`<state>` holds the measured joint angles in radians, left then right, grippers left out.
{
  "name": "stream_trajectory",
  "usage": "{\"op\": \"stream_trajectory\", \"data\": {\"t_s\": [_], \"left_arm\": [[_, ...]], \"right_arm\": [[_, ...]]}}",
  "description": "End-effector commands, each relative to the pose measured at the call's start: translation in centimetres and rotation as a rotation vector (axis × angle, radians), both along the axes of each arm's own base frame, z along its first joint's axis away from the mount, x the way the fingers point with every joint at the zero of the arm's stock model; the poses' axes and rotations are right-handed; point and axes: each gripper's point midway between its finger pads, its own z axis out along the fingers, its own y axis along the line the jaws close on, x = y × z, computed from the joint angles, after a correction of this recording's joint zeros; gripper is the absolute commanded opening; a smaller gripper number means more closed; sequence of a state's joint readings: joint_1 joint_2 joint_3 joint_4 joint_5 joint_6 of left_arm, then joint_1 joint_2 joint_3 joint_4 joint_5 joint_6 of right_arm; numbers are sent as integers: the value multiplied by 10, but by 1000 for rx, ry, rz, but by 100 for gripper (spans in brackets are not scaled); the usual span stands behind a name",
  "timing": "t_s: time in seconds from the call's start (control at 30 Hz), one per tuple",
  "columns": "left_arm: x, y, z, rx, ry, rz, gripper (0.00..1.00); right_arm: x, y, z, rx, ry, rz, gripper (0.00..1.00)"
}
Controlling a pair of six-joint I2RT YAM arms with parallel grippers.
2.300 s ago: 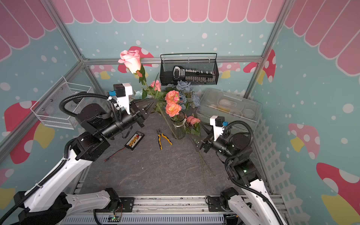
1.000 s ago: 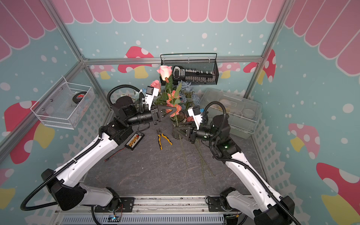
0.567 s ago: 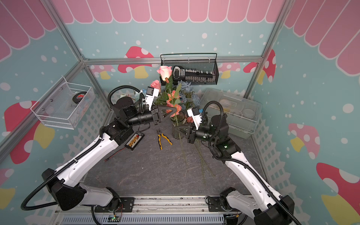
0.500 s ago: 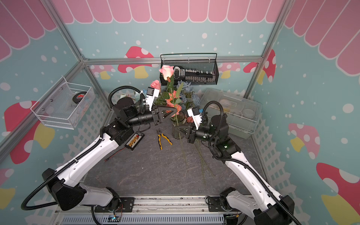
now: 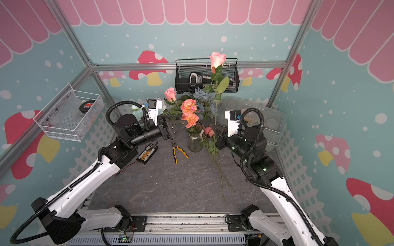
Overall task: Pick out pink flowers from the vase
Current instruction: Place the flower at the center of the board.
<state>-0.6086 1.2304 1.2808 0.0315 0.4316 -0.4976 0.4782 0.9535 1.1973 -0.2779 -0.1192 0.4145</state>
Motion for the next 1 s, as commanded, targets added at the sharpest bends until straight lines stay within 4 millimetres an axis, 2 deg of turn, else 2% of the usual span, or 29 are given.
{"op": "stream_trajectory", "data": {"t_s": [0.0,0.07,0.17,0.37,0.53,0.73,0.97], "left_arm": [[-2,10,6,-30,-99,87,99],[-6,16,3,-5,-181,191,99],[-7,20,-3,43,-248,305,99],[1,23,-14,66,-246,384,99],[0,24,-19,101,-267,425,99],[-4,25,-20,108,-294,434,99],[-5,24,-25,119,-320,432,99]], "right_arm": [[28,-32,-65,-183,170,-225,0],[36,-43,-86,-218,210,-305,0],[45,-58,-102,-249,229,-404,0],[64,-69,-128,-305,278,-484,0],[84,-73,-173,-320,388,-490,0],[105,-52,-217,-342,462,-391,0],[114,-27,-252,-352,520,-270,0]]}}
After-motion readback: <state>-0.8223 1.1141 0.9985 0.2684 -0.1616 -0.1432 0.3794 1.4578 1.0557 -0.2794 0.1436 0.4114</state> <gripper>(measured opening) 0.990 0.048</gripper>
